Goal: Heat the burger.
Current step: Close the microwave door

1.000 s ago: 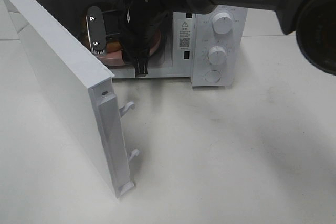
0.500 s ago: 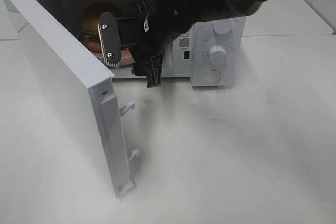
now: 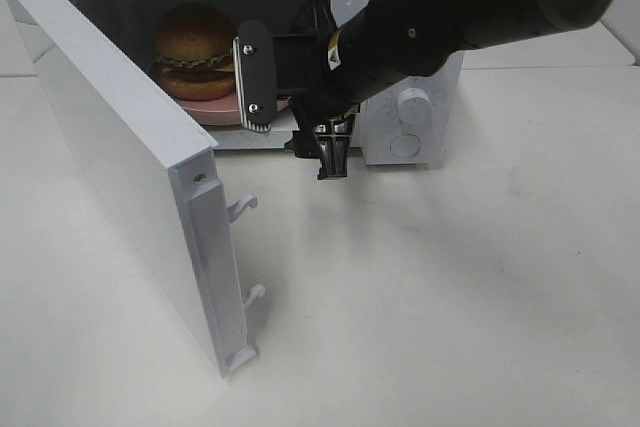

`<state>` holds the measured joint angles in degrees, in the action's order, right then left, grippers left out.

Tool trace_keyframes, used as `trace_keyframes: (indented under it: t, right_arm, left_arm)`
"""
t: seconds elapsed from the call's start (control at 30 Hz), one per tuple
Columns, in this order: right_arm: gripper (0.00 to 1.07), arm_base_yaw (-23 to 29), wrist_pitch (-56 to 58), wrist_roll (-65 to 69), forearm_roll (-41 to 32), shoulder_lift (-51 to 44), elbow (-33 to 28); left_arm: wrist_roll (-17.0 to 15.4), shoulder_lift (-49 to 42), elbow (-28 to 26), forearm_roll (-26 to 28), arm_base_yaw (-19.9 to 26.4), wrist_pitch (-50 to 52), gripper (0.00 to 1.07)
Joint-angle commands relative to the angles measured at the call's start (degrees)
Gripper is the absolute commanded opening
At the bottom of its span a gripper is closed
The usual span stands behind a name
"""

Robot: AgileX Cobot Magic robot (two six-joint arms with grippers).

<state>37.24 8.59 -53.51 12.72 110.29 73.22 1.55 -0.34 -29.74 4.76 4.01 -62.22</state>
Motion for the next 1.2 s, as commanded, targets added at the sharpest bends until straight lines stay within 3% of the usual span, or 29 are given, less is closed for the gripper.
trace_keyframes:
  t: [0.03, 0.87, 1.2]
  right_arm:
    - [0.77, -0.52, -0.74, 2.46, 0.06, -2.35, -2.29]
    - [0.76, -1.89, 1.49, 17.30, -0.17, -24.81, -24.01]
    - [0.76, -1.78, 13.46, 37.82, -0.23, -33.86, -28.76]
  left_arm:
    - [0.00, -0.97, 0.17, 0.29, -0.06, 0.74, 1.00]
    - [0.00, -0.97, 0.17, 0.29, -0.06, 0.74, 1.00]
    - [0.00, -0.97, 0.17, 0.29, -0.06, 0.74, 1.00]
